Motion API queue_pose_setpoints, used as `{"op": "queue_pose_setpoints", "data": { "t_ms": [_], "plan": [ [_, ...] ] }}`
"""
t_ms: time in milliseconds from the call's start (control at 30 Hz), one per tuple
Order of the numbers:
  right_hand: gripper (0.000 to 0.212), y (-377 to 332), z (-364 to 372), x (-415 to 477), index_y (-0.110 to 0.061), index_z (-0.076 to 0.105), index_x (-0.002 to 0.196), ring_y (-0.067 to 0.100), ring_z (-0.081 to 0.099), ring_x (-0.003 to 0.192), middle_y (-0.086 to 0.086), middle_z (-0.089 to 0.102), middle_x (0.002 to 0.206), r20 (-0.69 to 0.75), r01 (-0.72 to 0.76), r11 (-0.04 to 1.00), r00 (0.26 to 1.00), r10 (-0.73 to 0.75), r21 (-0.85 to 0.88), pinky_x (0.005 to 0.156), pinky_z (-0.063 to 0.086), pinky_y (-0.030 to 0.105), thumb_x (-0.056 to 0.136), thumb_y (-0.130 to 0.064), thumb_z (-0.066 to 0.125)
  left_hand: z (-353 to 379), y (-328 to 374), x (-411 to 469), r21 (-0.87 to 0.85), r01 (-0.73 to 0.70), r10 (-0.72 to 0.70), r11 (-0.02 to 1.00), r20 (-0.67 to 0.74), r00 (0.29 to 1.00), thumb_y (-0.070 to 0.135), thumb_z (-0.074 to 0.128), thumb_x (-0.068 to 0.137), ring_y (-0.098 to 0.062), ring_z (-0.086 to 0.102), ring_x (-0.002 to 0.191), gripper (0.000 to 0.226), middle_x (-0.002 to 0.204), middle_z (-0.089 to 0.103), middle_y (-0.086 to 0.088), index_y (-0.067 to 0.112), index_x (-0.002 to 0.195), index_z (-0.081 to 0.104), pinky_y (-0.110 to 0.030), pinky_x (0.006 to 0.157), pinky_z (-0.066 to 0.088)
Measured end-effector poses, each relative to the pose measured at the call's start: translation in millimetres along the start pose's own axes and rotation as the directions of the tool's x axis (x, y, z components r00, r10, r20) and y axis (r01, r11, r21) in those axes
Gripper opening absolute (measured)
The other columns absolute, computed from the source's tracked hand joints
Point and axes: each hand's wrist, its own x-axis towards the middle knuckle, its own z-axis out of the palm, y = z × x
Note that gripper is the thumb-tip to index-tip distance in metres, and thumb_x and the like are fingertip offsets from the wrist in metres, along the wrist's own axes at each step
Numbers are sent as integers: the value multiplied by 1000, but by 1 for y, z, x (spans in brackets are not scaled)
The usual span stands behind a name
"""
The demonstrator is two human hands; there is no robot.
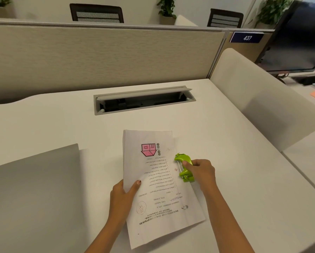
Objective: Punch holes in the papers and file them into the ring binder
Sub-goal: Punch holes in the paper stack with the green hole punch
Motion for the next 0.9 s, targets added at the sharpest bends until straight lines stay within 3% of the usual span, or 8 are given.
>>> {"op": "queue_pose_setpoints", "data": {
  "t_ms": [100, 300, 500, 733, 900],
  "plan": [
    [30, 0, -5, 4, -15, 58, 59, 13, 48, 56, -2, 53, 58, 45, -10, 1000, 999, 10, 10, 50, 36, 23, 77, -31, 75, 1, 1, 3, 14, -5, 5, 1000, 5, 1000, 26, 64, 88, -20, 72, 75, 17, 89, 74, 0, 17, 102, 63, -36, 65, 59],
    [35, 4, -10, 11, -11, 56, 57, 20, 46, 61, 4, 51, 62, 108, -27, 1000, 994, 27, -3, 58, 37, 26, 73, -30, 79, 0, 0, 7, 48, -5, 5, 999, 3, 1000, 27, 64, 88, -19, 71, 78, 18, 90, 73, 3, 17, 103, 63, -33, 65, 57],
    [28, 9, -19, 17, -12, 60, 58, 21, 55, 69, 5, 56, 65, 194, -42, 999, 980, 43, -8, 83, 54, 44, 71, -27, 81, 0, 1, 6, 16, 17, -17, 1000, -3, 1000, 27, 65, 87, -19, 71, 80, 18, 91, 73, 3, 18, 103, 64, -33, 68, 58],
    [27, 10, -20, 16, -12, 63, 59, 19, 55, 69, 4, 57, 64, 201, -11, 1000, 980, 15, -21, 87, 53, 46, 68, -28, 83, 1, 2, 8, 44, 11, -12, 999, 28, 1000, 29, 64, 88, -17, 72, 79, 19, 91, 74, 4, 20, 104, 63, -35, 68, 59],
    [28, 8, -22, 14, -12, 62, 58, 18, 52, 68, 4, 55, 63, 210, -6, 1000, 978, 10, -21, 87, 53, 48, 68, -27, 83, 2, 3, 10, 91, -7, 2, 996, 58, 998, 28, 63, 88, -15, 71, 80, 22, 92, 73, 4, 17, 108, 63, -29, 64, 56]
  ]
}}
